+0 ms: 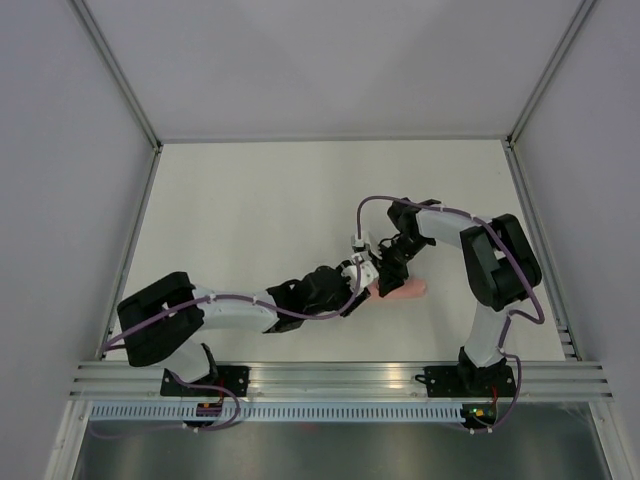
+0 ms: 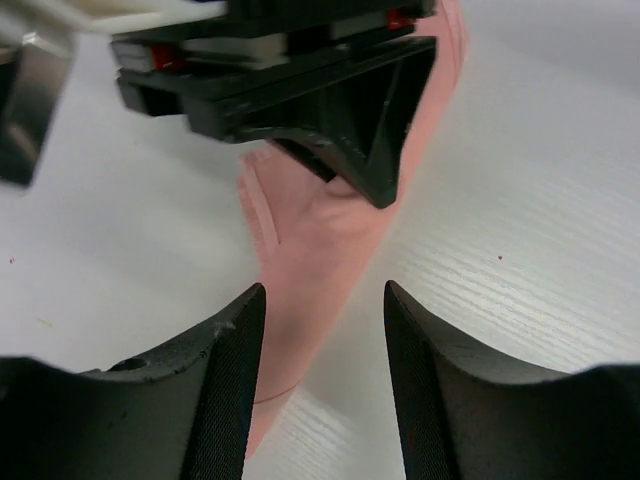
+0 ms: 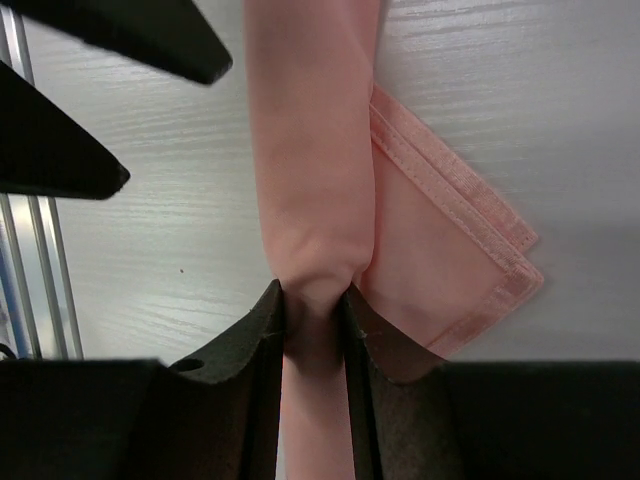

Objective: Fold the napkin, place the utensils inside, and roll it up
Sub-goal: Roll the napkin at the center of the board.

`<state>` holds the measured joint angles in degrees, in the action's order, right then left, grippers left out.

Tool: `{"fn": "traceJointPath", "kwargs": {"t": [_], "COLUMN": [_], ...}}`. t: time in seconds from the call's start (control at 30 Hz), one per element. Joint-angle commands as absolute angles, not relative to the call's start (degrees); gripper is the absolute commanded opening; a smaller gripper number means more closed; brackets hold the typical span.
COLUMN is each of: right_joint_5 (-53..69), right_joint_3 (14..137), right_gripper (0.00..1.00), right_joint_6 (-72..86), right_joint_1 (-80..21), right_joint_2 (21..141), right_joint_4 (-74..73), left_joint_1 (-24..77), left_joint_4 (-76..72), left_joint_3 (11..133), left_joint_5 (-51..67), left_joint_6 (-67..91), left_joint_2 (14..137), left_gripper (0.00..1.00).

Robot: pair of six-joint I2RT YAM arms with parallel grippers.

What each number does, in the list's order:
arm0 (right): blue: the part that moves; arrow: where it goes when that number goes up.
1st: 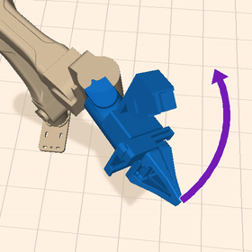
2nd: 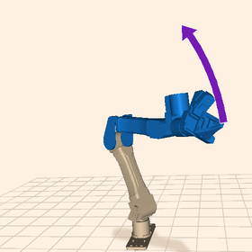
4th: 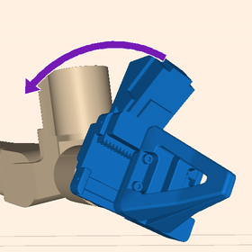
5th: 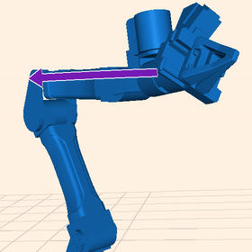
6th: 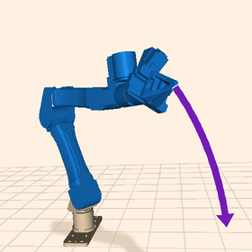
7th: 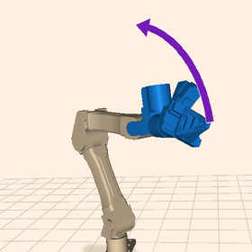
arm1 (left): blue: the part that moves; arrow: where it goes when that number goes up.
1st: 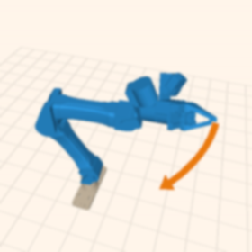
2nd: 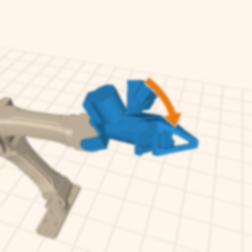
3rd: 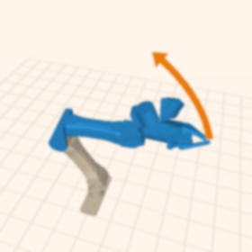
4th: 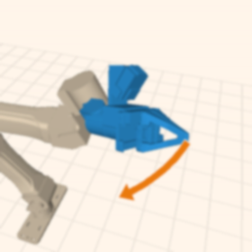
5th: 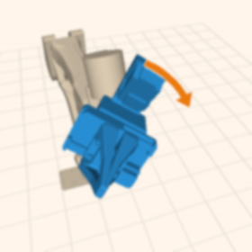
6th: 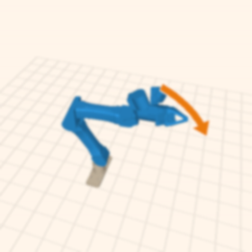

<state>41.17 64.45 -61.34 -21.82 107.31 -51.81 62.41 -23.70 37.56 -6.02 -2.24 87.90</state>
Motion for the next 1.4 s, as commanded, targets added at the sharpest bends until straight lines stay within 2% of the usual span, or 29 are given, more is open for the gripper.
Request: {"fn": "traceJointPath", "kwargs": {"t": [0.0, 0.3, 0.6, 0.63, 0.73, 0.87, 0.97, 1.0, 1.07, 1.2, 1.37], "right_joint_5": [38.93, 39.73, 39.64, 39.64, 39.90, 40.17, 40.43, 40.60, 40.87, 40.69, 40.17], "right_joint_3": [64.24, 69.52, 72.16, 72.42, 73.47, 74.97, 75.32, 75.50, 75.50, 75.50, 75.41], "right_gripper": [0.21, 0.22, 0.22, 0.22, 0.22, 0.22, 0.28, 0.39, 0.53, 0.61, 0.64], "right_joint_6": [-65.13, -66.71, -67.41, -67.50, -67.59, -67.33, -66.45, -66.10, -65.05, -62.68, -57.84], "right_joint_1": [-21.80, -20.57, -20.04, -19.95, -19.69, -19.51, -19.60, -19.60, -19.34, -19.16, -18.20], "right_joint_2": [112.67, 118.21, 121.55, 121.64, 122.52, 123.31, 123.14, 122.87, 122.26, 120.16, 116.72], "right_joint_4": [-54.14, -59.59, -62.13, -62.31, -62.93, -63.55, -63.37, -62.93, -62.58, -61.09, -58.28], "left_joint_1": [66.51, 70.93, 70.93, 70.93, 70.93, 70.84, 70.49, 70.31, 69.79, 69.35, 69.00], "left_joint_4": [-29.00, -32.16, -29.20, -28.22, -22.60, -16.54, -12.84, -12.05, -10.47, -7.83, -6.24], "left_joint_3": [39.28, 44.47, 46.49, 46.58, 47.63, 49.30, 50.62, 51.15, 51.41, 52.82, 53.52], "left_joint_5": [-14.93, -19.16, -16.88, -16.35, -12.58, -6.70, -3.36, -2.30, -0.28, 3.86, 6.50], "left_joint_6": [-15.36, -29.25, -31.82, -31.56, -30.68, -29.36, -28.21, -27.60, -26.98, -25.93, -25.05], "left_joint_2": [91.48, 103.26, 108.72, 109.07, 109.69, 111.09, 111.62, 111.53, 111.53, 111.71, 111.80], "left_gripper": [0.56, 0.58, 0.56, 0.51, 0.45, 0.25, 0.15, 0.13, 0.07, 0.02, 0.02]}}
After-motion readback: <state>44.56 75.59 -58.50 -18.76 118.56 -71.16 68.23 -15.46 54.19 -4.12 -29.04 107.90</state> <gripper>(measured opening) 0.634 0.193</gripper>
